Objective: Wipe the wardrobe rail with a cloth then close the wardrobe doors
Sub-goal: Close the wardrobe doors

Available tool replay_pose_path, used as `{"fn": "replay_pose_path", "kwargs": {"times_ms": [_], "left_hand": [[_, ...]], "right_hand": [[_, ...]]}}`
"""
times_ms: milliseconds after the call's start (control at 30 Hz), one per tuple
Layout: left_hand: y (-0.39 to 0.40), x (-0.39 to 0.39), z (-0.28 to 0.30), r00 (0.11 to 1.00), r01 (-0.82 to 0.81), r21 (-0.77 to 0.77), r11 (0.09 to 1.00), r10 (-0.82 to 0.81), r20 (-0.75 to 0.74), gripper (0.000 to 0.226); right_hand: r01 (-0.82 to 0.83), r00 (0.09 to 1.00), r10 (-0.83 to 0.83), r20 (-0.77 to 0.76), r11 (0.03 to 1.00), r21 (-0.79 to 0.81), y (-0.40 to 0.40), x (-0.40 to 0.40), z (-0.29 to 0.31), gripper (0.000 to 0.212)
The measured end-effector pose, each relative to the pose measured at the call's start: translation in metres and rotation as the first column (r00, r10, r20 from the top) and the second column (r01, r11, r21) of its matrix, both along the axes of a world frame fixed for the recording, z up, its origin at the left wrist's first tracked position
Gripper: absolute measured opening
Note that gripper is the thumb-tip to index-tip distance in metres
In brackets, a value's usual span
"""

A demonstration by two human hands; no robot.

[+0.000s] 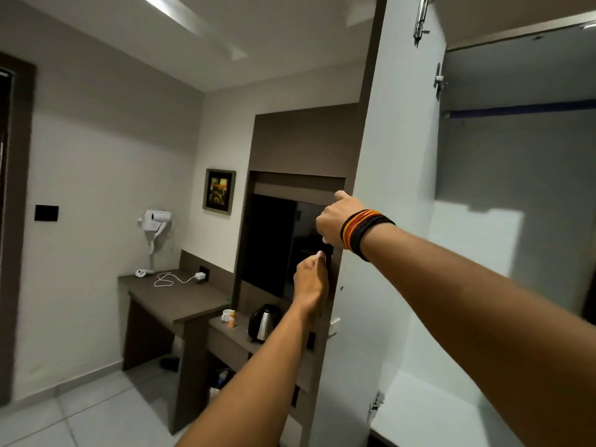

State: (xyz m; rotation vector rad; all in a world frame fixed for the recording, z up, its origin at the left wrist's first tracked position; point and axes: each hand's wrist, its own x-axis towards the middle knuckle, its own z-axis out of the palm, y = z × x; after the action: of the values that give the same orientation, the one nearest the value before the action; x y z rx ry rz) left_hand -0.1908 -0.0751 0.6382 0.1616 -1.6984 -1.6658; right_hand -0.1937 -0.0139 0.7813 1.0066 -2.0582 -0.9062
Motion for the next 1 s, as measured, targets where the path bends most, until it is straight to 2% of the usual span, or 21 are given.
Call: {"fn": "replay_pose_path", "kwargs": {"times_ms": [167, 267, 400, 500, 567, 767, 900, 1000], "left_hand": [[0.046, 0.006, -0.004, 0.997, 0.047, 0.014, 0.999, -0.046, -0.060, 0.049], [0.089, 0.000, -0.008, 0.988, 0.097, 0.000, 0.995, -0.096, -0.122, 0.049], [0.159, -0.008, -0.011, 0.957, 0.248, -0.043, 0.968, -0.252, -0.141, 0.041], [0.210, -0.017, -0.012, 0.891, 0.437, -0.056, 0.898, -0.440, -0.109, 0.031], [0.240, -0.034, -0.012, 0.864, 0.496, -0.081, 0.865, -0.500, -0.060, 0.026], [0.305, -0.104, 0.007, 0.892, 0.452, -0.213, 0.866, -0.441, 0.103, 0.032], [0.330, -0.152, 0.011, 0.854, 0.512, -0.155, 0.845, -0.481, 0.199, 0.027], [0.346, -0.173, 0.013, 0.855, 0.507, -0.142, 0.850, -0.475, 0.209, 0.032]], "right_hand": [[0.020, 1.000, -0.019, 0.025, 1.000, -0.018, 0.043, 0.010, 0.001, 0.030], [0.121, 0.987, -0.117, 0.114, 0.992, -0.027, 0.083, 0.024, 0.008, 0.026], [0.280, 0.946, -0.271, 0.180, 0.960, -0.027, 0.145, 0.032, 0.017, 0.021], [0.402, 0.902, -0.390, 0.187, 0.915, -0.030, 0.196, 0.022, 0.016, 0.019], [0.439, 0.890, -0.425, 0.164, 0.897, -0.052, 0.228, 0.012, 0.014, 0.021], [0.469, 0.882, -0.459, 0.104, 0.877, -0.105, 0.296, -0.040, 0.003, 0.028], [0.451, 0.892, -0.447, 0.063, 0.888, -0.091, 0.333, -0.081, -0.001, 0.022], [0.450, 0.892, -0.446, 0.069, 0.890, -0.075, 0.351, -0.107, -0.001, 0.023]]}}
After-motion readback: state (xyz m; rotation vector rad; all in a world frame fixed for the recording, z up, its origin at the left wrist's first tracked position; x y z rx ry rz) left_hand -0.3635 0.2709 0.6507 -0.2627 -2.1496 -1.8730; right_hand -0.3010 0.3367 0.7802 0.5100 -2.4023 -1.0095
